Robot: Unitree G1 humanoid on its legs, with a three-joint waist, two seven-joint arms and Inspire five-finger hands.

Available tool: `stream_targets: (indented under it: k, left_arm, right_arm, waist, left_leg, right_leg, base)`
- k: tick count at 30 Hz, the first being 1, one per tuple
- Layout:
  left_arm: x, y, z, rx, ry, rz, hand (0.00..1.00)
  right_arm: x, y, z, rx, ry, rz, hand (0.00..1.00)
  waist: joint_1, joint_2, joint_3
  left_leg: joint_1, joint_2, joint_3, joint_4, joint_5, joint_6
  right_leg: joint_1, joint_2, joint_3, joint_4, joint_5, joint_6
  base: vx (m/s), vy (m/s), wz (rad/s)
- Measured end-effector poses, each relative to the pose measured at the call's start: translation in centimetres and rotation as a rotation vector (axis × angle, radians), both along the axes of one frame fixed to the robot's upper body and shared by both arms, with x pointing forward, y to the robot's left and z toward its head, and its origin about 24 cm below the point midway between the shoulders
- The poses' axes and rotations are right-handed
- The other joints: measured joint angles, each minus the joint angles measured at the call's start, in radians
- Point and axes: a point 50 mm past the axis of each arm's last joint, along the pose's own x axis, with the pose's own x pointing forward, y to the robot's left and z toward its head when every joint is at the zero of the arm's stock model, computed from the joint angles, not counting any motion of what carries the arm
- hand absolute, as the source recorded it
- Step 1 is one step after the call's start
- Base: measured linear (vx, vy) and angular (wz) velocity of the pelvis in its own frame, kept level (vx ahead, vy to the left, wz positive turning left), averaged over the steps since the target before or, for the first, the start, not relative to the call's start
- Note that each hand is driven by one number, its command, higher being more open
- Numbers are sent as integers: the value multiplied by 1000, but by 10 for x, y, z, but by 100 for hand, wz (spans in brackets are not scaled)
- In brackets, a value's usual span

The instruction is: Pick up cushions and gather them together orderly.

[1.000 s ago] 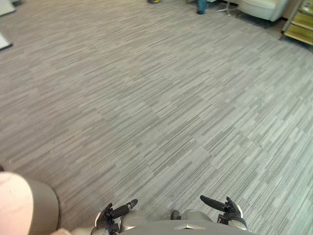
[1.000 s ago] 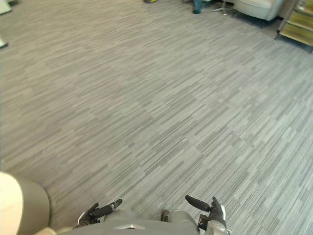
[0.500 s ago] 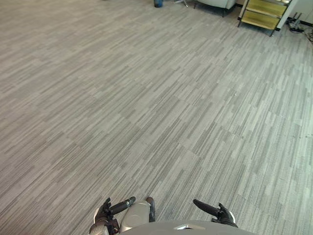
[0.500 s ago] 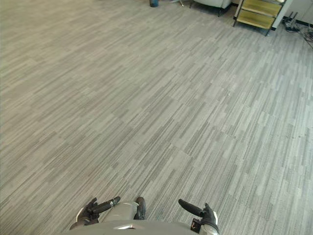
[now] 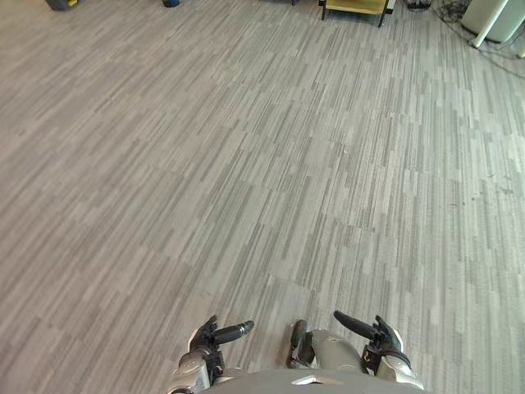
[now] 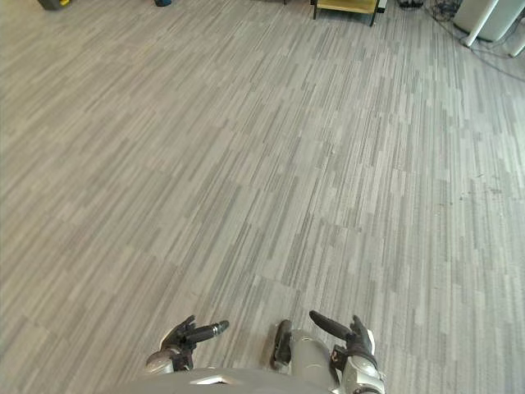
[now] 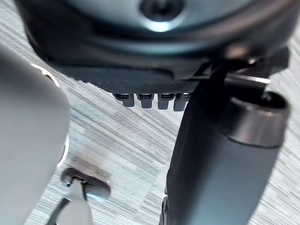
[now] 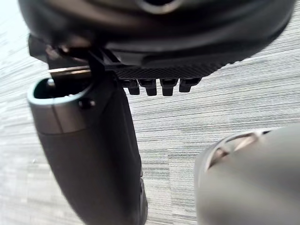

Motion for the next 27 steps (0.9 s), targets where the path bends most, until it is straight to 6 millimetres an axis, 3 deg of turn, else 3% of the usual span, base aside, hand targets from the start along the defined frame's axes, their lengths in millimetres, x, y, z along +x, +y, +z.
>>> stream_targets:
  k: [2,3,4,5,6,7,8,9,10,11,12,13,15,16,18,19,20,21,23,25,26,27]
  left_arm:
    - [0,0,0,4,-6,-3,100]
    - [1,1,1,4,-14,5,100]
    - [1,2,1,7,-12,1,100]
    - [3,5,2,16,-15,-10,100]
    - [6,8,3,31,-14,-36,100]
    - [7,11,4,31,-20,-27,100]
    - [9,14,5,38,-30,-20,100]
    - [4,13,3,49,-8,-50,100]
    - [-1,12,1,44,10,-55,100]
    - [0,16,0,59,28,-88,100]
    - [0,17,0,68,37,-106,100]
    - [-1,16,-2,62,64,-108,100]
    - [-3,11,-4,51,78,-114,100]
    - [-5,7,-5,42,81,-118,100]
    - [-5,0,-6,25,79,-123,100]
    - [-6,-1,-7,27,83,-134,100]
    - [-9,-1,-8,32,100,-148,100]
    - [-10,-6,-10,21,109,-154,100]
    - [-11,-12,-10,5,111,-174,100]
    - [-10,-12,-10,8,105,-168,100]
    - [-5,-12,-7,4,76,-152,100]
    - [-1,-10,-4,7,51,-130,100]
  right_arm:
    - [-4,-1,-1,3,15,-15,100]
    - [-8,-2,-3,3,37,-16,100]
    - [-10,-1,-4,8,46,-14,100]
    - [-11,3,-6,20,53,-12,100]
    - [-11,8,-7,32,58,-2,100]
    - [-13,11,-7,38,62,-1,100]
    - [-15,14,-8,44,70,1,100]
    - [-27,8,-10,34,100,-9,100]
    - [-27,7,-10,30,99,-4,100]
    - [-22,9,-9,29,86,7,100]
    - [-19,9,-9,27,81,17,100]
    - [-15,6,-7,21,62,15,100]
    - [-6,0,-2,-4,17,24,100]
    - [-2,-3,1,-17,-10,25,100]
    - [4,-7,5,-32,-47,29,100]
    - [6,-9,6,-38,-56,31,100]
    - [3,-12,5,-43,-41,28,100]
    - [2,-17,5,-53,-34,28,100]
    - [-4,-20,4,-51,-15,-15,100]
    - [-15,-22,2,-50,11,-39,100]
    - [-23,-23,1,-58,22,-44,100]
    - [-25,-24,1,-63,26,-54,100]
  waist:
    - [8,-4,-1]
    - [26,-13,-5]
    - [31,-21,-13]
    - [20,-41,-19]
    - [6,-60,-13]
    - [9,-64,-10]
    - [22,-70,-12]
    - [19,-74,-41]
    - [16,-75,-50]
    - [-6,-101,-47]
    - [-17,-113,-44]
    - [-26,-106,-33]
    - [-34,-75,-13]
    - [-37,-57,-10]
    - [-54,-36,-11]
    - [-67,-36,-11]
    - [-72,-28,-14]
    - [-64,-9,-15]
    - [-65,-3,-16]
    - [-82,4,-15]
    - [-85,8,-12]
    - [-81,18,-6]
  left_leg:
    - [-5,-59,-12,-304,71,-20]
    - [-5,-93,-29,-377,198,-8]
    - [3,-105,-31,-389,245,0]
    - [8,-123,-36,-374,260,37]
    - [-7,-119,-29,-290,211,57]
    - [-26,-110,-24,-224,189,85]
    - [-65,-106,-3,-116,138,89]
    - [-26,-130,-7,-175,119,116]
    - [31,-132,-17,-208,64,89]
    - [84,-167,-31,-237,24,88]
    - [116,-178,-39,-243,4,91]
    - [186,-179,-52,-253,-30,85]
    - [321,-165,-54,-319,-56,81]
    - [396,-147,-57,-373,-58,80]
    - [482,-102,-86,-437,-58,80]
    - [509,-77,-113,-463,-65,61]
    - [546,-46,-149,-485,-82,26]
    - [550,-26,-158,-487,-77,29]
    - [547,-9,-196,-419,-1,-14]
    - [487,20,-217,-231,40,-39]
    - [367,62,-224,48,68,-76]
    - [271,99,-190,245,65,-73]
  right_leg:
    - [47,-16,43,-47,-13,17]
    - [75,-31,83,-72,-26,37]
    - [82,-42,100,-81,-32,48]
    - [89,-71,117,-80,-40,61]
    - [88,-83,138,-40,-29,78]
    - [90,-82,149,-16,-22,91]
    - [83,-77,166,48,-13,104]
    - [15,-75,160,266,-33,154]
    - [-38,-74,158,429,-30,224]
    - [-144,-100,168,690,30,364]
    - [-202,-121,160,817,26,355]
    - [-272,-149,111,943,-18,270]
    - [-356,-176,53,957,-74,180]
    - [-412,-172,25,891,-102,135]
    - [-512,-150,5,692,-102,136]
    - [-546,-139,28,519,-55,166]
    - [-530,-115,16,442,71,118]
    - [-525,-100,7,449,62,117]
    - [-496,-97,-10,509,-21,74]
    - [-417,-96,-53,482,-63,57]
    - [-336,-82,-78,418,-84,56]
    - [-266,-62,-93,361,-84,56]
  base:
    - [417,54,-78]
    - [539,84,-69]
    - [702,88,-65]
    - [722,67,-28]
    - [592,41,-12]
    - [543,65,-9]
    - [400,83,-15]
    - [581,159,-17]
    - [568,103,9]
    - [485,73,23]
    - [411,-43,32]
    - [546,-83,12]
    - [550,-100,-3]
    - [562,-212,13]
    - [701,-321,51]
    - [634,-371,84]
    - [648,-407,62]
    - [634,-414,33]
    - [647,-462,25]
    - [499,-379,63]
    - [417,-277,69]
    - [405,-243,51]
